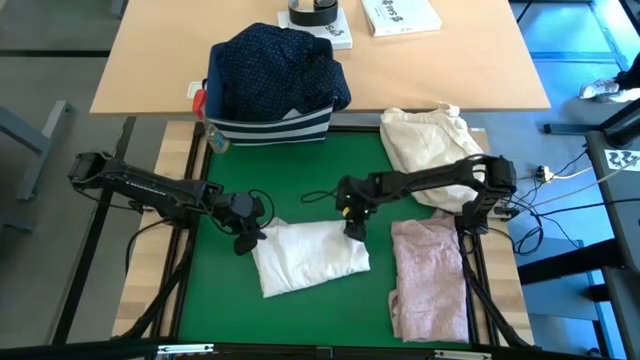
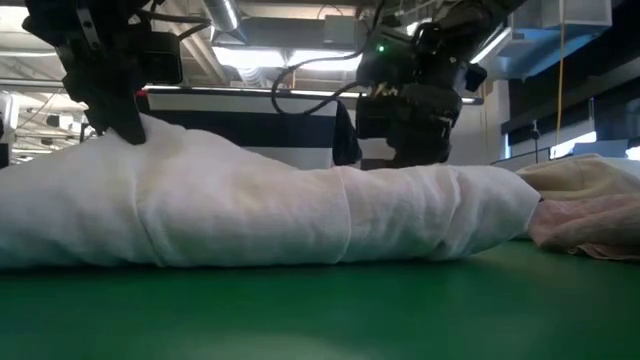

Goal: Fold laundry
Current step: Fold the white polo shirt

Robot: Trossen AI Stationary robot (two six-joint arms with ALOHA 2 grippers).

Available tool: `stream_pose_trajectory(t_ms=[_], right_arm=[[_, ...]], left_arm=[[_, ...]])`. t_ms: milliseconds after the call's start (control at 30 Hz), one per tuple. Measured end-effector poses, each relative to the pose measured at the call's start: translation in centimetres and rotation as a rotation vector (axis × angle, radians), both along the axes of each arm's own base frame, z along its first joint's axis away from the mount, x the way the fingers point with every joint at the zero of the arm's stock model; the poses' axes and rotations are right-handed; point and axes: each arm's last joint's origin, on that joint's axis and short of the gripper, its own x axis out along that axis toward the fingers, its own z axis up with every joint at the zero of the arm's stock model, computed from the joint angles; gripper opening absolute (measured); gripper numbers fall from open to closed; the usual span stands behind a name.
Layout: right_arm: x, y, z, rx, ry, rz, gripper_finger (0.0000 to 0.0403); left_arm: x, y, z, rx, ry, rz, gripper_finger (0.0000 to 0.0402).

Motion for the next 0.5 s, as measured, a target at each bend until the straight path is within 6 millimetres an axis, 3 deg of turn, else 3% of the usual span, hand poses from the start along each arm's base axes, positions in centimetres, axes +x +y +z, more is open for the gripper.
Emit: stream_pose_trajectory(t_ms=[133,300,367,500], right_arm=[[0.1,0.1,0.4,0.063,-0.035,0.030,0.0172],[0.2,0.7,1.7,0.111,-0.072,0.070,0.0030],[0.3,1.4,3.3,0.078,-0.126,0.103,0.0015],[0.7,3.2,8.4,-0.078,-0.329,0.158,0.0016]], left_arm=[[-0.1,0.0,0.0,0.002,0.008,0.001,0.0026],[-0.2,-0.4,0.0,-0.033,0.013,0.000,0.0020],[-0.4,-1.0,0.8,-0.058,0.015,-0.005,0.0018],[-0.9,-2.5,5.1,0.012,-0.044,0.021,0.0017]])
